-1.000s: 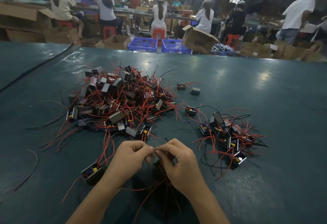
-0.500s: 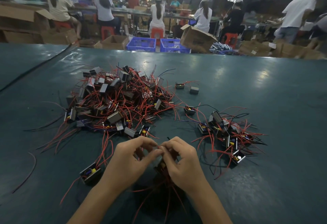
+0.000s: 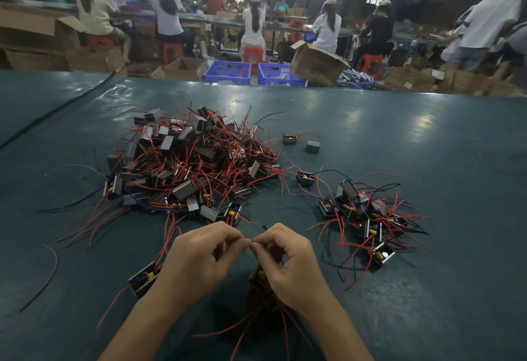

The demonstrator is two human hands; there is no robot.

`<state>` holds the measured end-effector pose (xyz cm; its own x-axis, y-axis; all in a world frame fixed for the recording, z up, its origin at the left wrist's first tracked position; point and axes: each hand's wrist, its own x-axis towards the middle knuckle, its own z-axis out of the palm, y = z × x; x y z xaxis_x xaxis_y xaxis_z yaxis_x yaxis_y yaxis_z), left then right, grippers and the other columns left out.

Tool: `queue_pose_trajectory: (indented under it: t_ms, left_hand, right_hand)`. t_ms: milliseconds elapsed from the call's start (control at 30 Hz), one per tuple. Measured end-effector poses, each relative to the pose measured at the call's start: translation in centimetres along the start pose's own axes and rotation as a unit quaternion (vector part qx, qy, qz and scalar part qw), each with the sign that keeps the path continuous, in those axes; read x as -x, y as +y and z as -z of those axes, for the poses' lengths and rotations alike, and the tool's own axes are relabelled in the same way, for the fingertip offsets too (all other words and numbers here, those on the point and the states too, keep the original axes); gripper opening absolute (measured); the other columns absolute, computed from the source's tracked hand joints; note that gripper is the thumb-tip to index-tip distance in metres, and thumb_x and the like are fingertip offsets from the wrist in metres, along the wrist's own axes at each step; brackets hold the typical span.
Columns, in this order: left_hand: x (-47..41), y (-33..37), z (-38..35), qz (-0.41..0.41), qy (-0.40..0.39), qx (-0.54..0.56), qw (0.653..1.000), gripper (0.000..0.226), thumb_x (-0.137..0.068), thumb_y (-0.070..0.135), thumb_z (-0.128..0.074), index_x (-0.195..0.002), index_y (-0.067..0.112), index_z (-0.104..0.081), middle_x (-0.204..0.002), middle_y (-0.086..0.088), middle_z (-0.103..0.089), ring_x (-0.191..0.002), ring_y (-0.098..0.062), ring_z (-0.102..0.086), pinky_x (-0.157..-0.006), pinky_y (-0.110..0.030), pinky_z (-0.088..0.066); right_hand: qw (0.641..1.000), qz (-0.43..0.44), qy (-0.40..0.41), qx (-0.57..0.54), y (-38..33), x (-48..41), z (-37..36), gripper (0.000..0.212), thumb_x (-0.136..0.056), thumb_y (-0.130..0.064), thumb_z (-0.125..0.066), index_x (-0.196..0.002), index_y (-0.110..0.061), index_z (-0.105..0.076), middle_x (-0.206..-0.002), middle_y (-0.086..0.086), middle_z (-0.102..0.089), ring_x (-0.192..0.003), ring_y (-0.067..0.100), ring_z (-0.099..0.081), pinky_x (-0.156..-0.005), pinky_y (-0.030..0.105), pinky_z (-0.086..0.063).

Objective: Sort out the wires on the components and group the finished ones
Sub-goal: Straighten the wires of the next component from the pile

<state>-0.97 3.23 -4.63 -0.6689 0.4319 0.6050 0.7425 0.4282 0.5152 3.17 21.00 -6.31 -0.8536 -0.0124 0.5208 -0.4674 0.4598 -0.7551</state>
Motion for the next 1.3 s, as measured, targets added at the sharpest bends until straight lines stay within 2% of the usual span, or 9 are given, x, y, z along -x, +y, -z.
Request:
queue_pose_trajectory:
  t_ms: [200,367,433,567,667,733,1033,1167,1300]
  left_hand:
    - [-0.7,1.4,-0.2,0.289,-0.084,0.251,0.920,0.027,-0.092,0.030,-0.060,-0.067,0.020,-0.065,-0.054,0.002,-0.052,-0.043,-0.011,-0.045,-0.043,-0.024,-0.037]
    - [-1.2,2.2,0.2,0.549,-0.146,0.552,0.611,0.022,-0.082,0.029,-0.065,-0.063,0.018,-0.064,-0.057,0.008,-0.042,-0.036,-0.003,-0.034,-0.030,-0.014,-0.022]
    - [-1.2,2.4,0.0,0.545,-0.144,0.605,0.562,0.020,-0.075,0.029,-0.067,-0.059,0.018,-0.066,-0.057,0.008,-0.041,-0.035,-0.002,-0.034,-0.029,-0.014,-0.022]
    - [-1.3,2.9,-0.7,0.472,-0.083,0.476,0.737,0.026,-0.075,0.038,-0.070,-0.059,0.019,-0.066,-0.053,0.003,-0.051,-0.036,-0.006,-0.043,-0.031,-0.015,-0.026]
    - [-0.8,2.5,-0.9,0.277,0.023,0.298,0.913,0.022,-0.074,0.040,-0.070,-0.081,0.020,-0.070,-0.065,-0.002,-0.067,-0.049,-0.009,-0.061,-0.041,-0.018,-0.044]
    - [-0.5,2.1,-0.8,0.140,0.039,0.218,0.965,0.014,-0.082,0.037,-0.070,-0.088,0.024,-0.072,-0.073,0.007,-0.071,-0.057,-0.009,-0.065,-0.049,-0.023,-0.051]
    - [0.1,0.4,-0.7,-0.012,0.042,-0.003,0.999,0.028,-0.094,0.038,-0.055,-0.085,0.016,-0.070,-0.075,0.014,-0.059,-0.060,-0.001,-0.053,-0.052,-0.020,-0.044]
    - [0.2,1.0,-1.2,0.086,0.004,0.004,0.996,0.030,-0.095,0.046,-0.051,-0.078,0.025,-0.065,-0.062,0.015,-0.055,-0.054,-0.005,-0.050,-0.050,-0.016,-0.038]
    - [-0.4,1.8,-2.0,0.280,-0.020,0.240,0.929,0.040,-0.096,0.024,-0.057,-0.056,0.026,-0.061,-0.048,0.005,-0.050,-0.045,-0.007,-0.046,-0.046,-0.019,-0.037]
  right_hand:
    - [0.996,0.068,0.021,0.063,-0.3,0.1,-0.1,0.009,-0.094,-0.019,-0.062,-0.091,-0.012,-0.068,-0.085,-0.012,-0.058,-0.071,0.006,-0.055,-0.060,0.029,-0.049]
    - [0.978,0.148,0.063,0.136,-0.5,0.0,-0.2,0.007,-0.094,-0.013,-0.064,-0.091,-0.008,-0.068,-0.089,-0.006,-0.060,-0.071,0.005,-0.055,-0.059,0.022,-0.047]
    - [0.979,0.148,0.071,0.122,-0.4,0.0,-0.1,0.007,-0.095,-0.013,-0.063,-0.092,-0.009,-0.068,-0.089,-0.007,-0.059,-0.072,0.005,-0.056,-0.059,0.023,-0.048]
    - [0.989,0.106,0.074,0.071,-0.3,0.0,0.1,0.012,-0.095,-0.019,-0.061,-0.091,-0.010,-0.068,-0.088,-0.010,-0.058,-0.072,0.006,-0.056,-0.058,0.026,-0.048]
    - [0.993,0.084,0.071,0.044,-0.2,-0.2,0.1,0.014,-0.096,-0.023,-0.060,-0.091,-0.012,-0.068,-0.086,-0.013,-0.057,-0.071,0.005,-0.056,-0.060,0.022,-0.046]
    - [0.994,0.076,0.069,0.036,-0.2,-0.1,0.1,0.011,-0.095,-0.021,-0.061,-0.091,-0.014,-0.068,-0.086,-0.014,-0.057,-0.071,0.006,-0.055,-0.058,0.022,-0.046]
    - [0.994,0.075,0.061,0.048,0.0,0.0,-0.2,0.011,-0.095,-0.018,-0.062,-0.092,-0.010,-0.069,-0.086,-0.009,-0.059,-0.072,0.007,-0.056,-0.059,0.028,-0.049]
    - [0.989,0.092,0.063,0.100,0.0,0.1,-0.1,0.014,-0.095,-0.020,-0.062,-0.092,-0.008,-0.070,-0.086,-0.006,-0.060,-0.070,0.007,-0.056,-0.057,0.029,-0.049]
    - [0.978,0.114,0.070,0.159,0.0,0.1,0.1,0.012,-0.094,-0.016,-0.063,-0.091,-0.008,-0.070,-0.085,-0.005,-0.062,-0.071,0.010,-0.058,-0.057,0.030,-0.049]
